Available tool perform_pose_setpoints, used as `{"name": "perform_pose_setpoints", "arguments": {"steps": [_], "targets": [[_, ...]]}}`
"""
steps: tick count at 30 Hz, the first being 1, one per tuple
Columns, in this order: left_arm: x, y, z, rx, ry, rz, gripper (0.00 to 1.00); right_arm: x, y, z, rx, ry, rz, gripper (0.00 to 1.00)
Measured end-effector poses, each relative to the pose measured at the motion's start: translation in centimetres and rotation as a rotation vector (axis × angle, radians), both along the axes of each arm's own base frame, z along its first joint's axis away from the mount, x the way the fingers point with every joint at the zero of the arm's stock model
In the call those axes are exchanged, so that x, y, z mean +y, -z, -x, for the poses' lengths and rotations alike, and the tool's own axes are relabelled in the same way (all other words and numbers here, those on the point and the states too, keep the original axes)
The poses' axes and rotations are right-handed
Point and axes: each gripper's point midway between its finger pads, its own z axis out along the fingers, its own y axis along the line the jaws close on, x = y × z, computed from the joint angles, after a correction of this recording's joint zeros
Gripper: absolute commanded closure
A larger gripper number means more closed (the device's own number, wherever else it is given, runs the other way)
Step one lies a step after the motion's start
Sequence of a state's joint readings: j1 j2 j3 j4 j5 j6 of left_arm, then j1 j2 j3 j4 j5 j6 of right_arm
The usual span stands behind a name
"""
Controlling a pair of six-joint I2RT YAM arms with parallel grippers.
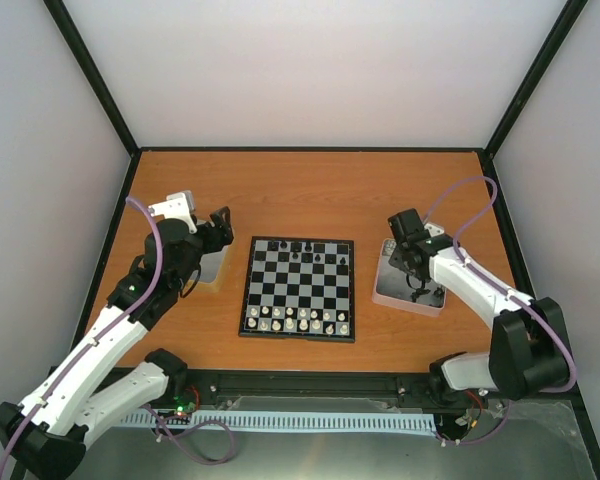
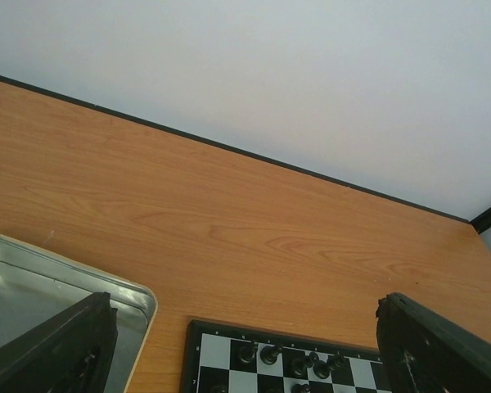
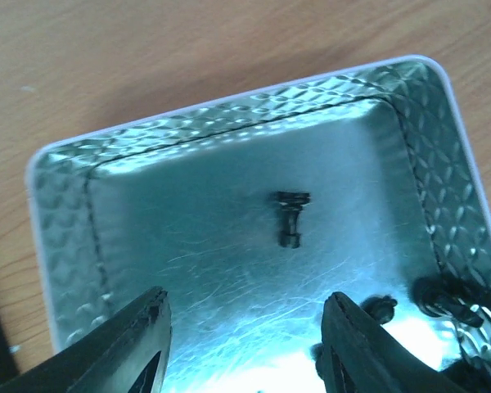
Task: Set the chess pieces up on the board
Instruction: Pick up the chess piece from the storage box.
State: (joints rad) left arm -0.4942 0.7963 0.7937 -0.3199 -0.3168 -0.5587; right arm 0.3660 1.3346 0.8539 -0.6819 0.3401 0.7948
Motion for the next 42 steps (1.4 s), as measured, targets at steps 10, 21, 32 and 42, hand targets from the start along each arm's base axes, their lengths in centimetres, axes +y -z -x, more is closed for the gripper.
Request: {"name": "perform_pose_setpoints", "arguments": {"steps": [10,21,32,42], "targets": [[-0.2,-0.1,-0.1,-0.003,0.008,0.005,0.12,-2.7,4.6,1.0,0.114,0.064,0.001,0.52],[-0.4,0.2,-0.3,0.005,0.012,0.002,0.12,-3.7,7.3,0.1,0.175,0.063,0.013,0.57],[-0.4,0.2,-0.3,0.005,0.012,0.002,0.12,-4.4,7.6,-1.4,0.134,0.080,-0.016,0.68],[-0.4,0.2,-0.3,0.005,0.012,0.002,0.12,-4.7,7.6,-2.0,0.130,0.054,-0.002,0.74]]}}
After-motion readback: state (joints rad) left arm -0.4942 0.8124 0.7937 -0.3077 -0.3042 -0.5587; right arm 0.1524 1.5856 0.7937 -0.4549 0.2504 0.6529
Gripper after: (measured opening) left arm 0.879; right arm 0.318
